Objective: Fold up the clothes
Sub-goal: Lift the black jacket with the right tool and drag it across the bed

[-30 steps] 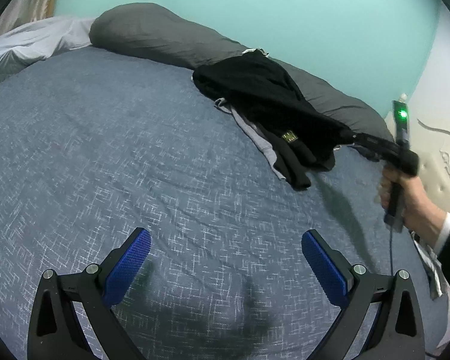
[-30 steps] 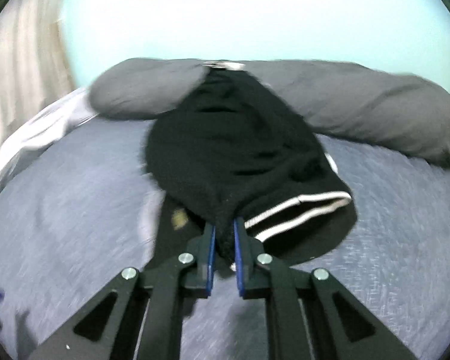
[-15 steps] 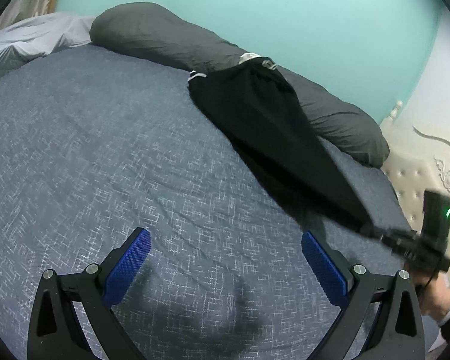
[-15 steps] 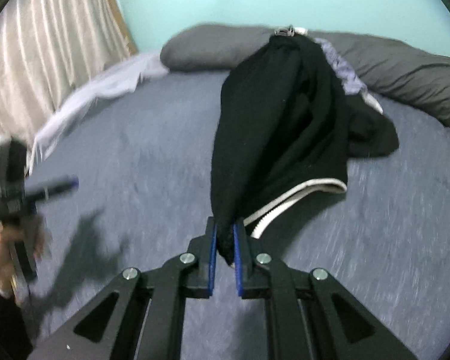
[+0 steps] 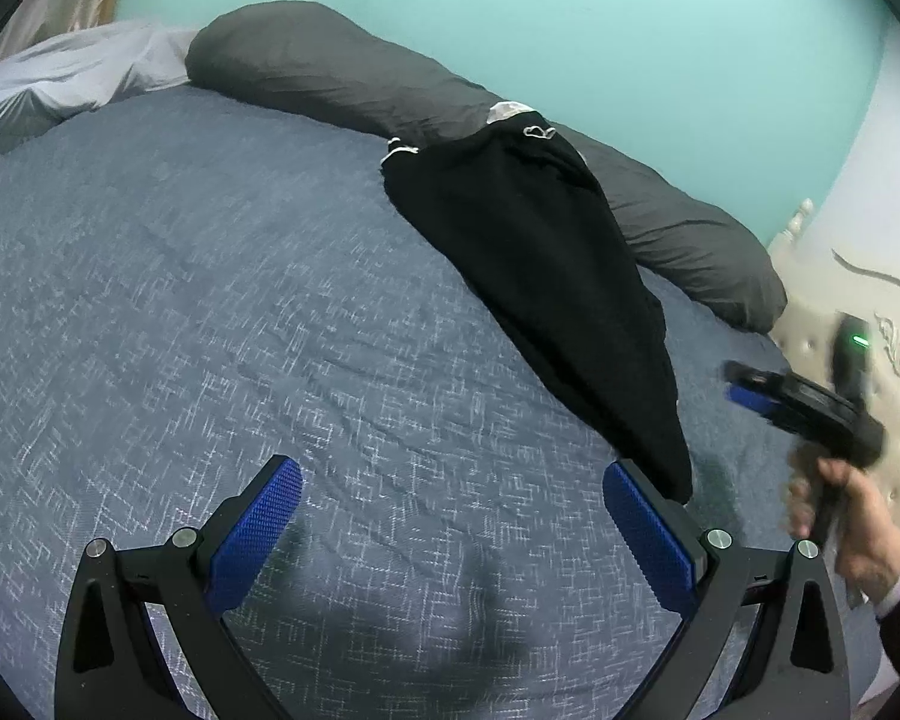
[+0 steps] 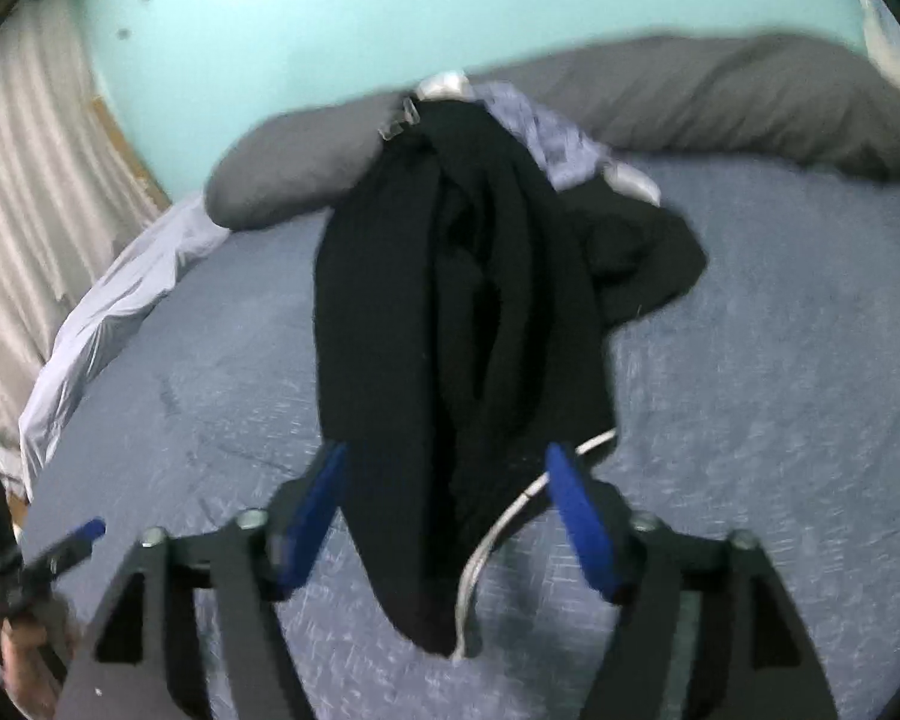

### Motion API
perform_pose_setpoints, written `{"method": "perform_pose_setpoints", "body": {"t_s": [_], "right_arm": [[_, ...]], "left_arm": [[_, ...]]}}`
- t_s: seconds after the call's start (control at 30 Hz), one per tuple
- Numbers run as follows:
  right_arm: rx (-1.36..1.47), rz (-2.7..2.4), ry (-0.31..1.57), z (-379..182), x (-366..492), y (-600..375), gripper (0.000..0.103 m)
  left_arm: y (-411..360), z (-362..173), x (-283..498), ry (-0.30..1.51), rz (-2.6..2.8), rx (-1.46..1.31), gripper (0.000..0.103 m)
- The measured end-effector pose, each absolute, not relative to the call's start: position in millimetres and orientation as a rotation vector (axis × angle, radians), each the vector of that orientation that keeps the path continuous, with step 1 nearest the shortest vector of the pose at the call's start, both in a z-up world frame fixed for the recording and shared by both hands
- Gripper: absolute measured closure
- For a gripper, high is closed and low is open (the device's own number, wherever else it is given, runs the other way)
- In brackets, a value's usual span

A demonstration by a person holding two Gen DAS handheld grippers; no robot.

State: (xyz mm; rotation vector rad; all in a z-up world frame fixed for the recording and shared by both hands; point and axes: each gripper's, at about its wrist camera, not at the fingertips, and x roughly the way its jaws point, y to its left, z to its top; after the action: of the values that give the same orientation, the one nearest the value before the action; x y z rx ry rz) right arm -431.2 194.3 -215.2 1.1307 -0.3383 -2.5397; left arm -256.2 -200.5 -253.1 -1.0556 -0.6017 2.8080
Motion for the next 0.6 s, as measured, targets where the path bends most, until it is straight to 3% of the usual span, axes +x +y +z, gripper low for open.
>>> {"method": "perform_pose_setpoints", "body": {"t_s": [0.27,0.33,0.43,0.6], "right_arm": [[1.277,-2.515,-0.447,-251,-485,180,0.032],[1.313,-2.507,-0.475,-260,-498,176,0.065],[1.258,-2.518,-0.462,-259,-492,172,0.09],[1.107,-2.524,-0.43,-229,-464,173,0.094]], "left_arm": [[-199,-254,-259,-0.585,2.791,-1.072,0.0],[-201,-254,-258,-0.589,2.797,-1.071,0.0],[-202,-251,-256,-0.601,2.799,-1.058,0.0],[-201,-246,-255,-0.615,2.786,-1.044,0.0]]}}
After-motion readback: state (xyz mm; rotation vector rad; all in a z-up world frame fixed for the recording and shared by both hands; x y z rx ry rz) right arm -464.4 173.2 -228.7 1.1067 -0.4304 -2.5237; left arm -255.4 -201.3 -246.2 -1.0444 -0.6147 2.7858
